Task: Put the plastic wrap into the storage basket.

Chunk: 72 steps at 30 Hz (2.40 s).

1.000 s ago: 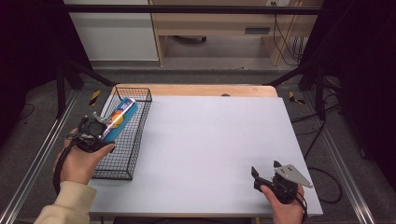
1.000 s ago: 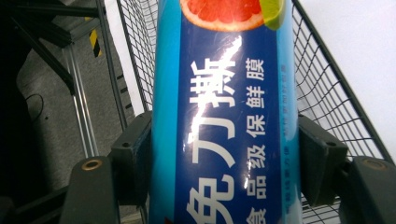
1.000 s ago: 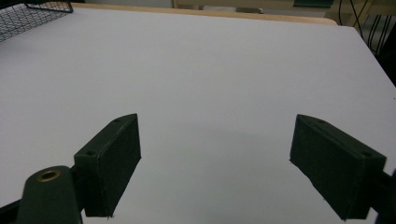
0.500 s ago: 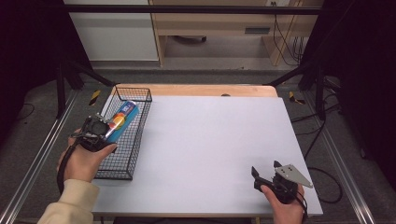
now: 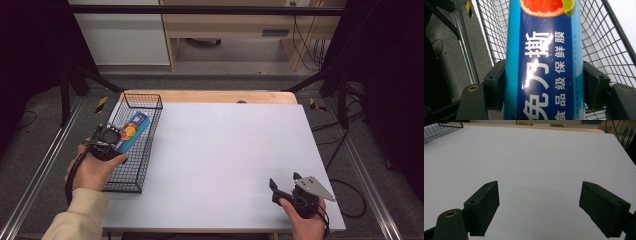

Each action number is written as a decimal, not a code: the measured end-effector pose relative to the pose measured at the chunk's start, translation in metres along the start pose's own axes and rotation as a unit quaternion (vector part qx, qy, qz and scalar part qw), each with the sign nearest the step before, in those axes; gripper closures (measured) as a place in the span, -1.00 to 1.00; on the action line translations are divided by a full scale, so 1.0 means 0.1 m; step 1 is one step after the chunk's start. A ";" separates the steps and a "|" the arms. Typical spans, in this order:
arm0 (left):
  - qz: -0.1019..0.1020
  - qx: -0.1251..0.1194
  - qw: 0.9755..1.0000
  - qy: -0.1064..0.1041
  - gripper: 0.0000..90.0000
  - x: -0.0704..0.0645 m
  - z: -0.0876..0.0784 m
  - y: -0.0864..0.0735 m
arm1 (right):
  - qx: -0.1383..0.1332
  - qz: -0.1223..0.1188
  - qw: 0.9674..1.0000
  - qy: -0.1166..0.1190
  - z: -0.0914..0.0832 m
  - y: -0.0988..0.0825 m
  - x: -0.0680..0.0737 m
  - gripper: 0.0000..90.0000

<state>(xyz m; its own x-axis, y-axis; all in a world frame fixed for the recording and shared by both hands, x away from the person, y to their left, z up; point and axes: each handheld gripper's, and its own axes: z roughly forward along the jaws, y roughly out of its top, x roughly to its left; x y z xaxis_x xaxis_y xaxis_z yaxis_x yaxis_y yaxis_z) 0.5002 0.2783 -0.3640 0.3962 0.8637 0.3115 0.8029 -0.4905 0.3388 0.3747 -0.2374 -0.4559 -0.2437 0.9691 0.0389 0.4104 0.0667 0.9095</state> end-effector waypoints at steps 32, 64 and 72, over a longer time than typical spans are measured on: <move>0.027 0.090 0.996 0.001 -0.29 -0.02 0.28 0.18 | 0.005 -0.004 1.000 0.005 0.01 0.00 0.01 -0.63; 0.055 -0.080 0.995 0.036 -0.80 -0.27 -0.31 0.00 | 0.005 -0.006 1.000 0.007 0.01 0.00 0.01 -0.65; 0.065 -0.214 0.973 -0.060 -0.85 -0.46 -0.66 -0.13 | 0.008 -0.015 1.000 0.002 0.00 0.00 0.01 -0.68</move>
<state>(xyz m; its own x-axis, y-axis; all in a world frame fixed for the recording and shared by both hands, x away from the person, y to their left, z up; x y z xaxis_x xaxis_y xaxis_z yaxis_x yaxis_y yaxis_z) 0.4424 0.2370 -0.3245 0.5517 0.7861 0.2788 0.4936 -0.5772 0.6506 0.3747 -0.2359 -0.4561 -0.2595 0.9656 0.0142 0.4165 0.0986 0.9038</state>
